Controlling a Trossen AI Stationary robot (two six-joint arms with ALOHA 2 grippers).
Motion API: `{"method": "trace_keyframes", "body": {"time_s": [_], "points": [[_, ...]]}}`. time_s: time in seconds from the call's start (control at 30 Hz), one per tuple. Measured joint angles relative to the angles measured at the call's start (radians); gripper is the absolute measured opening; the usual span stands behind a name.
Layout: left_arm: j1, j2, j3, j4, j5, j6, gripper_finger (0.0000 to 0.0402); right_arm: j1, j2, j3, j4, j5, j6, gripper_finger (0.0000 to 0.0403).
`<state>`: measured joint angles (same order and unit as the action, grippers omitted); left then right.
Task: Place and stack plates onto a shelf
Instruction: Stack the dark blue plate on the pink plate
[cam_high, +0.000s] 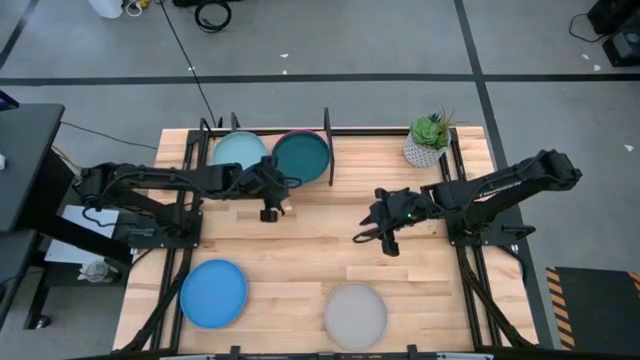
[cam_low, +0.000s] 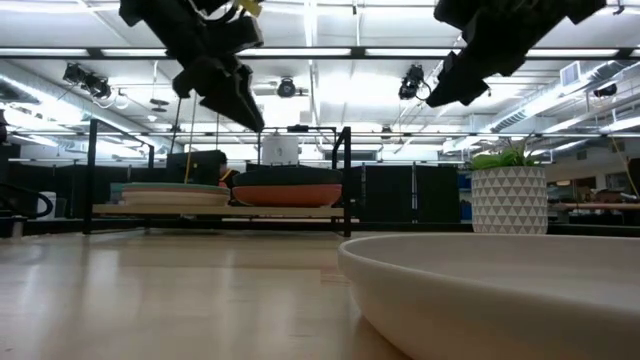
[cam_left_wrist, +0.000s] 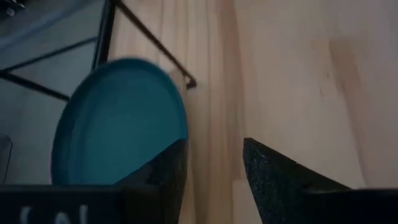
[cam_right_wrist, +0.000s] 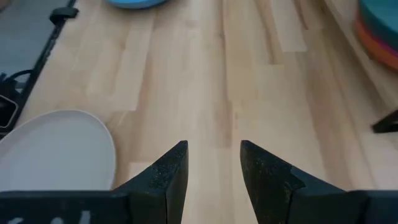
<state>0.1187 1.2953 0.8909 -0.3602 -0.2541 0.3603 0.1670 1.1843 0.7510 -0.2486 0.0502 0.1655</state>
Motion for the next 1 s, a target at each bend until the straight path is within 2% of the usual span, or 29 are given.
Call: {"method": "trace_keyframes", "body": {"time_s": [0.3, 0.47, 0.63, 0.83, 1.0], "points": [[0.05, 0.147, 0.0, 0.178, -0.012, -0.014, 0.0156, 0.051, 0.0, -0.031, 0.092, 0.01, 0.012, 0.0153], [0.082, 0.22, 0.0, 0.242, -0.016, -0.006, 0.0156, 0.071, 0.0, -0.031, 0.1, 0.036, -0.005, 0.0153], [0.131, 0.266, 0.0, 0.268, -0.064, 0.018, 0.0156, 0.086, 0.0, -0.031, 0.104, 0.061, -0.008, 0.0153], [0.168, 0.268, 0.0, 0.265, -0.03, 0.047, 0.0156, 0.099, 0.0, -0.031, 0.107, 0.062, -0.007, 0.0153], [0.157, 0.2, 0.0, 0.268, 0.088, 0.056, 0.0156, 0.1, 0.0, -0.031, 0.106, 0.062, -0.002, 0.0153]]}}
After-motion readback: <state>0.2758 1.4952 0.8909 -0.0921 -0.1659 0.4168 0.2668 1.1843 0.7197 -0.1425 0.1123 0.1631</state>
